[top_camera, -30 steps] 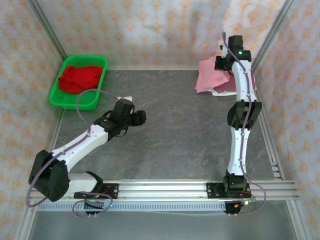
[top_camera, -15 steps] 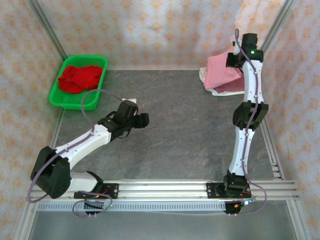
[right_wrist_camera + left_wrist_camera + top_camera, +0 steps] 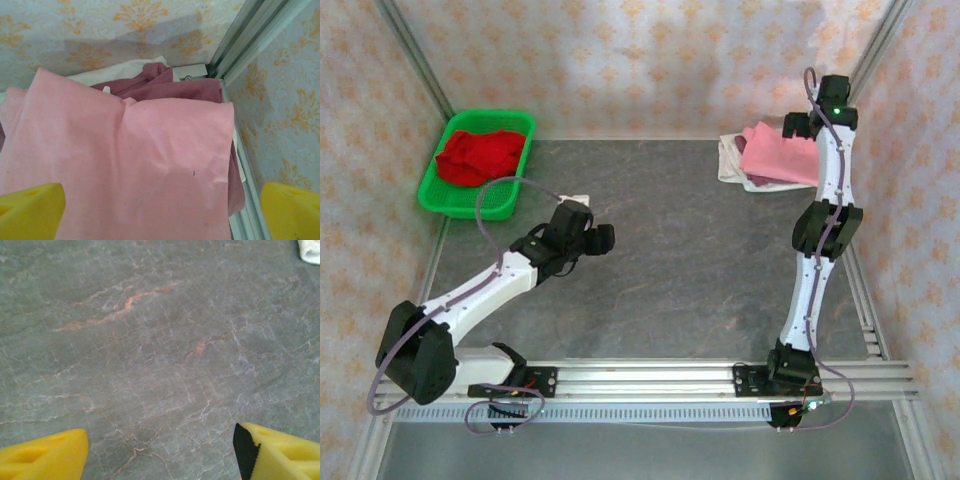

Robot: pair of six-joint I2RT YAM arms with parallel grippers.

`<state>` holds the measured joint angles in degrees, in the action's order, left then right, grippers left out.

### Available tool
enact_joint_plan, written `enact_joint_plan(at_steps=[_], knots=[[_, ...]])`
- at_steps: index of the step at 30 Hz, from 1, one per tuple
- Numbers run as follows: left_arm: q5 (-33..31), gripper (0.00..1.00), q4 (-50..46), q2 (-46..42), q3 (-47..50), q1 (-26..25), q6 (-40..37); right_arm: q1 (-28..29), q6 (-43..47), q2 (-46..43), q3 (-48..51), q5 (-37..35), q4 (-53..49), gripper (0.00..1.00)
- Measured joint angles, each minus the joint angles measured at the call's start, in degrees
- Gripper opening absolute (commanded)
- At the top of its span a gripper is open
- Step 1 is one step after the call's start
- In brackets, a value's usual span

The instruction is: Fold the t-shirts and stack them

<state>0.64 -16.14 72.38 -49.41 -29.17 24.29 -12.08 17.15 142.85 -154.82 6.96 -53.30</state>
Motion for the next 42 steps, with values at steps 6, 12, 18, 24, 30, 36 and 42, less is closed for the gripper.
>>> enact_joint_plan(at_steps=[6, 12, 18, 24, 30, 36, 42], knots=[[-11.5, 1.0, 4.4, -9.2, 5.3, -0.1, -1.9, 1.0, -6.1, -16.7, 23.4, 2.2, 6.2, 0.99], [-24.7, 1.0, 16.7, -19.1, 17.6, 5.3, -8.3, 9.7, -13.4, -55.2, 73.4, 0.0, 30.4, 0.99], [-29.0, 1.0, 28.9, -22.6, 30.3, 14.8, -16.0, 16.8, -20.7, -84.8, 113.7, -9.0, 50.5, 0.99], [-26.3, 1.0, 38.8, -13.3, 33.9, 21.9, -17.6, 17.7, -20.9, -86.3, 132.1, -17.8, 60.5, 0.99], [-20.2, 1.0, 46.8, -0.3, 31.5, 25.2, -18.1, 16.0, -19.5, -70.4, 137.4, -18.6, 81.2, 0.99], [-12.7, 1.0, 58.2, 8.4, 31.0, 27.6, -20.0, 12.4, -17.2, -58.4, 135.8, -11.0, 98.1, 0.99], [-5.8, 1.0, 57.9, 13.9, 26.4, 27.7, -22.8, 11.8, -16.8, -54.6, 134.7, -8.4, 101.9, 0.99]])
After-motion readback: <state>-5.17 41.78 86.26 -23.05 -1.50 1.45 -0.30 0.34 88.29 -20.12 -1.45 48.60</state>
